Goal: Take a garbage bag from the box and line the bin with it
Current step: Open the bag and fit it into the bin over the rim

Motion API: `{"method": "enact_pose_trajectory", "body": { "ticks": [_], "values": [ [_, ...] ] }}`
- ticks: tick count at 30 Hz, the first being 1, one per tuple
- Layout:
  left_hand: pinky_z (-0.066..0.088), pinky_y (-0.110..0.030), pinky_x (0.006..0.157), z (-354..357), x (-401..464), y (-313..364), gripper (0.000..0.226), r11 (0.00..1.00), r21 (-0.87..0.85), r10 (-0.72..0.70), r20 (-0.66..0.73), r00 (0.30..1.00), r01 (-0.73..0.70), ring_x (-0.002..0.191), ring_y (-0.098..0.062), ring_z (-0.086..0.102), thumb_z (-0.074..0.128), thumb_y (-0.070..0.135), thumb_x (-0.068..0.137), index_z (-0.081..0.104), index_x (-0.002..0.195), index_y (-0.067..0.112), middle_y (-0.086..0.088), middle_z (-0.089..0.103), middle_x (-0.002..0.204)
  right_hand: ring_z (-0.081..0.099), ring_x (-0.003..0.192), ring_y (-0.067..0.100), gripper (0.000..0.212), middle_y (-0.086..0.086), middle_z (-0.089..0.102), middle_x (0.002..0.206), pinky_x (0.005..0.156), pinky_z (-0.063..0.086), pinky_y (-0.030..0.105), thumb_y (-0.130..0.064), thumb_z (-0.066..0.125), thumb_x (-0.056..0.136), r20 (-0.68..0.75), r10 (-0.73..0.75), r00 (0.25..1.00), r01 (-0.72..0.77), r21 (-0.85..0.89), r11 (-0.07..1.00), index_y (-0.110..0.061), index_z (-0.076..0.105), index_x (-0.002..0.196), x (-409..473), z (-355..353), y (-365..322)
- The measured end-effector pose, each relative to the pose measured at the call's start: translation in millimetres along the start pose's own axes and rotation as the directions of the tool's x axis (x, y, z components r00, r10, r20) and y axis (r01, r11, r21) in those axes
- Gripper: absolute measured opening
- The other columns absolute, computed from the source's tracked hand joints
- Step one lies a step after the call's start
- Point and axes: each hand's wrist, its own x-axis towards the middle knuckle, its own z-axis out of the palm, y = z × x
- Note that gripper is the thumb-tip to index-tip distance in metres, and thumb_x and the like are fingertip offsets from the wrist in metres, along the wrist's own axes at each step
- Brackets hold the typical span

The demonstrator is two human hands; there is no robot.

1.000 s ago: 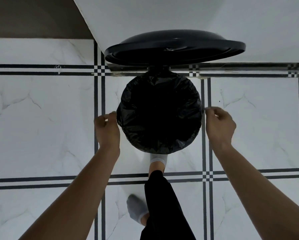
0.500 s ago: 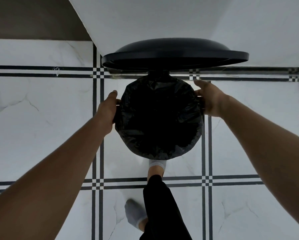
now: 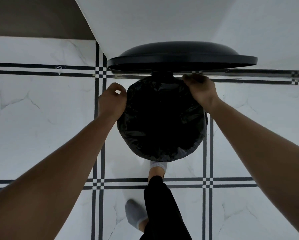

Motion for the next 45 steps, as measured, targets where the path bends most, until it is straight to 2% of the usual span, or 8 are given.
{"method": "enact_pose_trajectory", "body": {
  "ticks": [3, 7, 13, 16, 20, 31, 39, 45],
  "values": [
    [0.056, -0.033, 0.086, 1, 8, 9, 0.018, 0.993, -0.069, -0.083, 0.125, 0.989, 0.092, 0.094, -0.018, 0.069, 0.056, 0.04, 0.094, 0.07, 0.087, 0.031, 0.008, 0.072, 0.093, 0.055, 0.129, 0.033, 0.053, 0.012, 0.064, 0.136, 0.104, 0.04, 0.032, -0.055, 0.045, 0.102, 0.09, 0.035, 0.995, -0.015, -0.214, 0.977, -0.014, 0.067, 0.128, 5, 0, -11],
    [0.056, -0.045, 0.098, 3, 18, 13, 0.037, 0.997, 0.037, -0.073, 0.239, 0.968, 0.066, 0.103, -0.026, 0.069, 0.056, 0.06, 0.095, 0.067, 0.082, 0.027, 0.0, 0.072, 0.097, 0.063, 0.119, 0.037, 0.053, 0.019, 0.067, 0.129, 0.105, 0.05, 0.042, -0.047, 0.052, 0.099, 0.263, 0.085, 0.961, -0.064, -0.089, 0.994, -0.002, 0.064, 0.124, 12, -6, -17],
    [0.054, -0.045, 0.102, -3, 27, 25, 0.044, 0.972, 0.025, -0.226, 0.389, 0.893, 0.236, 0.118, -0.026, 0.065, 0.057, 0.052, 0.1, 0.069, 0.118, 0.014, -0.008, 0.071, 0.124, 0.061, 0.107, 0.022, 0.047, 0.001, 0.065, 0.119, 0.095, 0.053, 0.04, -0.049, 0.054, 0.098, 0.318, 0.139, 0.938, -0.119, -0.082, 0.989, -0.012, 0.062, 0.126, 23, -7, -19],
    [0.056, -0.039, 0.094, -3, 29, 30, 0.035, 0.967, -0.021, -0.223, 0.404, 0.887, 0.253, 0.11, -0.026, 0.067, 0.059, 0.042, 0.102, 0.066, 0.118, 0.011, -0.008, 0.071, 0.118, 0.054, 0.086, 0.014, 0.026, -0.001, 0.058, 0.099, 0.071, 0.046, 0.029, -0.045, 0.055, 0.101, 0.332, 0.233, 0.914, -0.221, -0.074, 0.972, -0.022, 0.062, 0.109, 23, -11, -23],
    [0.054, -0.037, 0.092, -3, 29, 31, 0.033, 0.953, -0.064, -0.24, 0.431, 0.87, 0.295, 0.099, -0.02, 0.063, 0.06, 0.037, 0.103, 0.065, 0.122, 0.011, -0.004, 0.067, 0.109, 0.053, 0.109, 0.016, 0.042, -0.006, 0.059, 0.115, 0.095, 0.043, 0.036, -0.043, 0.054, 0.102, 0.368, 0.262, 0.892, -0.263, -0.047, 0.964, -0.016, 0.055, 0.134, 25, -13, -23],
    [0.051, -0.033, 0.084, -1, 31, 31, 0.019, 0.949, -0.102, -0.23, 0.425, 0.875, 0.299, 0.083, -0.014, 0.059, 0.053, 0.015, 0.103, 0.065, 0.091, 0.023, 0.002, 0.064, 0.09, 0.058, 0.121, 0.017, 0.025, -0.001, 0.063, 0.129, 0.108, 0.045, 0.038, -0.047, 0.051, 0.103, 0.449, 0.288, 0.846, -0.328, 0.01, 0.945, -0.025, 0.057, 0.113, 26, -14, -19],
    [0.047, -0.026, 0.067, 10, 36, 47, 0.043, 0.993, -0.053, -0.079, 0.347, 0.935, 0.103, 0.073, -0.01, 0.059, 0.04, 0.007, 0.094, 0.073, 0.107, 0.032, 0.006, 0.064, 0.085, 0.056, 0.082, 0.004, 0.009, -0.015, 0.061, 0.084, 0.06, 0.046, 0.016, -0.03, 0.057, 0.102, 0.389, 0.114, 0.914, -0.163, 0.095, 0.982, -0.031, 0.065, 0.105, 26, -14, -17],
    [0.044, -0.034, 0.075, 17, 36, 46, 0.016, 0.993, 0.012, -0.113, 0.32, 0.94, 0.116, 0.082, -0.023, 0.06, 0.055, 0.024, 0.09, 0.063, 0.078, 0.018, -0.003, 0.063, 0.08, 0.062, 0.106, 0.02, 0.014, 0.003, 0.068, 0.103, 0.091, 0.05, 0.031, -0.022, 0.056, 0.103, 0.355, 0.104, 0.929, -0.14, 0.076, 0.987, -0.015, 0.068, 0.108, 32, -7, -17]
  ]
}}
